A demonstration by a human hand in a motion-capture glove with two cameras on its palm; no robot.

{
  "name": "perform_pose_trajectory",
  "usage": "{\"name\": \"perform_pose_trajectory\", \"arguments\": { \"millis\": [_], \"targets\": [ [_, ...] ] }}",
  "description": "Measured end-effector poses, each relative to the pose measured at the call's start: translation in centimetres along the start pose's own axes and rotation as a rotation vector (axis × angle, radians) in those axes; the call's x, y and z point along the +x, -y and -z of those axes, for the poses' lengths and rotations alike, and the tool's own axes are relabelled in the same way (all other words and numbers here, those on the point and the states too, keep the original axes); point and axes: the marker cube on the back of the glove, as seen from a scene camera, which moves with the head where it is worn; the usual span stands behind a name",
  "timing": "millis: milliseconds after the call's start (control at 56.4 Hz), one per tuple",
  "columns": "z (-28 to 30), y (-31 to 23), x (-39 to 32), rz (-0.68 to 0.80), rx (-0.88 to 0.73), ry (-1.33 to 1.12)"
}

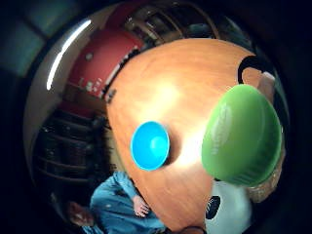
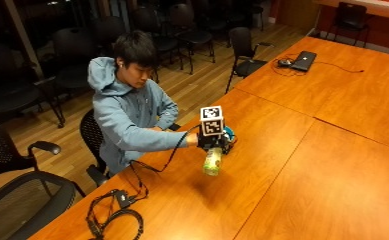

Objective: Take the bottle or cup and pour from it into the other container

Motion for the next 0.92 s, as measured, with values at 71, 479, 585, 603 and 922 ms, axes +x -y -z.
{"name": "perform_pose_trajectory", "arguments": {
  "millis": [71,479,585,603,922],
  "targets": [
    [-1.0,0.7,-4.2,0.050,-0.033,-0.159],
    [-9.3,2.3,-25.7,0.468,-0.114,-1.122],
    [-10.4,2.3,-27.4,0.496,-0.114,-1.152],
    [-10.6,2.4,-27.7,0.492,-0.114,-1.151],
    [-10.9,2.3,-27.9,0.519,-0.115,-1.077]
  ]
}}
